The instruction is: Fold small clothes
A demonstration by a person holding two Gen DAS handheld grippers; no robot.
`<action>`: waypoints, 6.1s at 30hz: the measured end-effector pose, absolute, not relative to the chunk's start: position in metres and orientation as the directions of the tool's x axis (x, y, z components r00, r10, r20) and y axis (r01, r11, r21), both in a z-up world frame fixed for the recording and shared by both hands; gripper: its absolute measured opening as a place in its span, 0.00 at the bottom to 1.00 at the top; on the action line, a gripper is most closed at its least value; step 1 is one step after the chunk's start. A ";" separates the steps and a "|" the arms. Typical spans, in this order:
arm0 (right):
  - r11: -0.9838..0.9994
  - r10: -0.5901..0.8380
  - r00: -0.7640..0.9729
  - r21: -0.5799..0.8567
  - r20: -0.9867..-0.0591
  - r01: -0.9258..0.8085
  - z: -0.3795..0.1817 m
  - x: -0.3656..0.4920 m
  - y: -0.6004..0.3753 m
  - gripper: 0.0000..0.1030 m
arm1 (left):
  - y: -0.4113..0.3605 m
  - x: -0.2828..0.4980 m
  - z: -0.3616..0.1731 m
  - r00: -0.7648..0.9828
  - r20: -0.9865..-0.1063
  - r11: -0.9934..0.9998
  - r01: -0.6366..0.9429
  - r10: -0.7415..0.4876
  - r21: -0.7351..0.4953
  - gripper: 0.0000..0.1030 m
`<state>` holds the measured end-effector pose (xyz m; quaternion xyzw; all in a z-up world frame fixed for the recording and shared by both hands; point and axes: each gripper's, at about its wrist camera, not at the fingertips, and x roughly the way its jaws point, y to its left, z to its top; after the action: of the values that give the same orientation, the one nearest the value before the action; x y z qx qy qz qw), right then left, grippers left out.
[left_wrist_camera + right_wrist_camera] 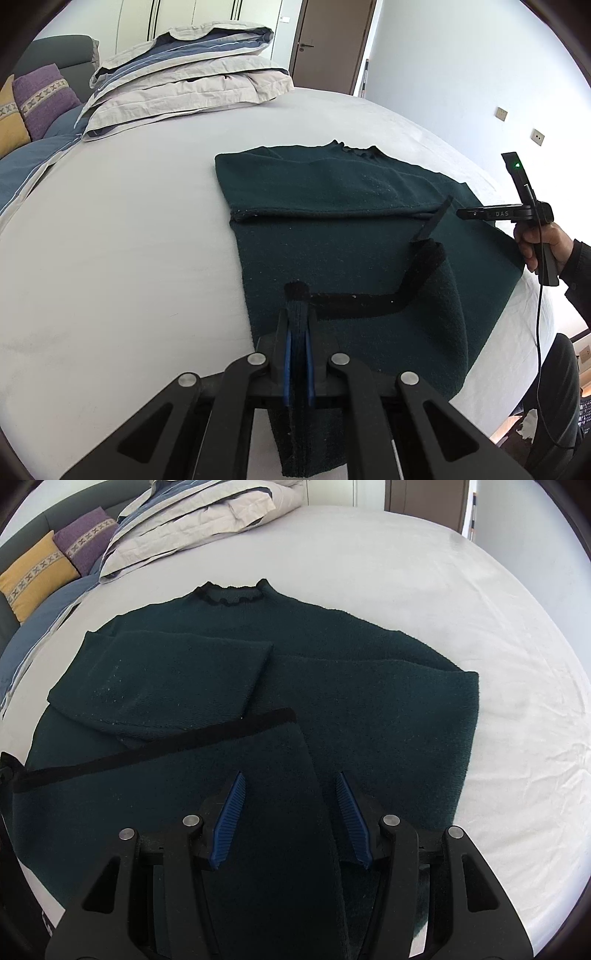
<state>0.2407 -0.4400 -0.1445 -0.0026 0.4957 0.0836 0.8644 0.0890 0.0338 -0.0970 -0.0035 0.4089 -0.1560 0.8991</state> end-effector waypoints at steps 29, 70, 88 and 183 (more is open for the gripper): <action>0.999 0.035 0.832 0.052 -0.554 -0.007 -0.009 0.147 -0.464 0.03 | 0.059 0.130 -0.015 0.779 -0.563 0.958 0.174 -0.274 -0.226 0.06; 0.970 -0.208 0.912 -0.196 -0.354 0.145 -0.004 0.084 -0.407 0.05 | 0.062 0.063 -0.048 0.813 -0.555 0.983 0.121 -0.176 -0.135 0.06; 0.968 -0.250 0.850 -0.147 -0.464 0.204 -0.035 0.209 -0.438 0.05 | 0.034 0.206 -0.012 0.847 -0.510 0.989 0.118 -0.149 -0.093 0.06; 0.569 0.628 0.608 0.819 -0.487 0.068 -0.193 0.215 -0.381 0.36 | -0.092 0.218 -0.128 0.574 -0.817 0.996 0.090 -0.057 -0.006 0.62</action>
<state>0.2152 -0.3809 -0.1927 0.4286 0.4056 0.1777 0.7876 0.2177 -0.0915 -0.1282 0.0182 0.4594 -0.0414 0.8871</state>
